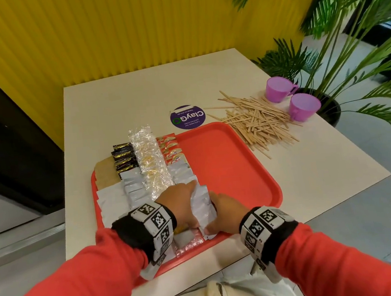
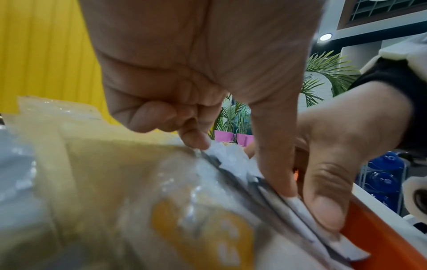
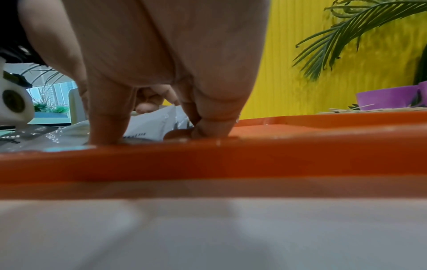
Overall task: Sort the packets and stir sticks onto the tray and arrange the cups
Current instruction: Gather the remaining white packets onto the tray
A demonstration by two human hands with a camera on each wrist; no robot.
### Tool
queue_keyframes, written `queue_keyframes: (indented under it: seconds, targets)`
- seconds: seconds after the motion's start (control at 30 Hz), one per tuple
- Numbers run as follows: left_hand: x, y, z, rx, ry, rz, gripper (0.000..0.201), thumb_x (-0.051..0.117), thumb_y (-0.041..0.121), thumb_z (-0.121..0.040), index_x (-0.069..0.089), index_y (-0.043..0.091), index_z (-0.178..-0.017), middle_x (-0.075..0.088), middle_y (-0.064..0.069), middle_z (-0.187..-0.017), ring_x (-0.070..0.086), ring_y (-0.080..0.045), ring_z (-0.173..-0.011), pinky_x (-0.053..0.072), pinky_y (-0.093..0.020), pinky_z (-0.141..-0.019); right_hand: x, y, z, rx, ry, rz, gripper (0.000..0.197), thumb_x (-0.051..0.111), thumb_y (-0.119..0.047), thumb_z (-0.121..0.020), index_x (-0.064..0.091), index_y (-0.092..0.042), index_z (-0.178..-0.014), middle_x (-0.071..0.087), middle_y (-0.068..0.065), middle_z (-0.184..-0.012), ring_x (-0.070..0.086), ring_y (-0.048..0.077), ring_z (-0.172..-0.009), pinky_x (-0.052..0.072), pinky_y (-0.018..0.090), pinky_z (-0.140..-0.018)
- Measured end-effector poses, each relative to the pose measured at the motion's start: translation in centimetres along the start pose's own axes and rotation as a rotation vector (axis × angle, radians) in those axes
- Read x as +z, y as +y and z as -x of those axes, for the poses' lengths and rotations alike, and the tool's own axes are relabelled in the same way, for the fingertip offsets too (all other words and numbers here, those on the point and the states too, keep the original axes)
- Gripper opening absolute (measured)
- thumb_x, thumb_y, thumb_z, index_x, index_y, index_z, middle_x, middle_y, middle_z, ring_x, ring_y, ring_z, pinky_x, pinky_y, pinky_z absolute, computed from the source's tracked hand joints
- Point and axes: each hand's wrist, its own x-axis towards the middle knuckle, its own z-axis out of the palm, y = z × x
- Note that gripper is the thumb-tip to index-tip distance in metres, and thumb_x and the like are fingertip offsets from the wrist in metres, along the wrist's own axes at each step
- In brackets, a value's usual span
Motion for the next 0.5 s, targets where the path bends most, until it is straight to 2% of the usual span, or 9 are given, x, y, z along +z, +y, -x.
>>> queue_keyframes:
  seconds: [0.1,0.17,0.27,0.4,0.5]
  targets:
    - [-1.1,-0.5,-0.3,-0.008,-0.005,-0.021,0.106,0.084,0.023,-0.063,0.019,0.022,-0.148,0.046,-0.006,-0.132,0.048,-0.026,-0.121,0.045,-0.035,-0.097,-0.2,0.0,0.0,-0.008,-0.016,-0.016,0.068,0.080,-0.026,-0.066,0.044,-0.013,-0.122,0.053,0.006,-0.116,0.052,0.023,-0.104,0.038,0.026,-0.076]
    - [-1.7,-0.9,-0.4,-0.017,0.014,-0.034,0.100,0.076,0.015,-0.070,0.016,0.023,-0.149,0.042,-0.007,-0.135,0.044,-0.027,-0.126,0.044,-0.033,-0.100,-0.3,0.2,0.1,-0.013,-0.044,-0.029,0.066,0.080,-0.029,-0.066,0.046,-0.014,-0.121,0.054,0.004,-0.113,0.053,0.022,-0.101,0.041,0.027,-0.077]
    - [-1.6,-1.2,-0.5,-0.032,0.036,-0.056,0.089,0.069,0.016,-0.074,0.019,0.023,-0.148,0.042,-0.007,-0.133,0.042,-0.026,-0.126,0.043,-0.033,-0.100,-0.5,0.5,0.2,-0.023,-0.057,-0.036,0.057,0.078,-0.032,-0.069,0.050,-0.014,-0.115,0.048,-0.002,-0.098,0.048,0.017,-0.090,0.037,0.026,-0.074]
    - [-1.0,-0.8,-0.5,-0.034,0.038,-0.060,0.088,0.073,0.025,-0.071,0.025,0.022,-0.145,0.046,-0.007,-0.127,0.046,-0.027,-0.119,0.045,-0.035,-0.096,-0.8,0.8,0.3,-0.037,-0.072,-0.028,0.056,0.077,-0.033,-0.072,0.053,-0.015,-0.119,0.043,-0.002,-0.097,0.045,0.016,-0.090,0.035,0.025,-0.074]
    - [-1.0,-0.8,-0.6,-0.037,0.069,-0.026,0.084,0.072,0.025,-0.070,0.028,0.023,-0.143,0.047,-0.005,-0.126,0.047,-0.026,-0.119,0.045,-0.035,-0.096,-0.9,0.8,0.3,-0.036,-0.056,-0.035,0.052,0.075,-0.032,-0.074,0.054,-0.013,-0.117,0.041,-0.003,-0.090,0.045,0.016,-0.088,0.035,0.024,-0.067]
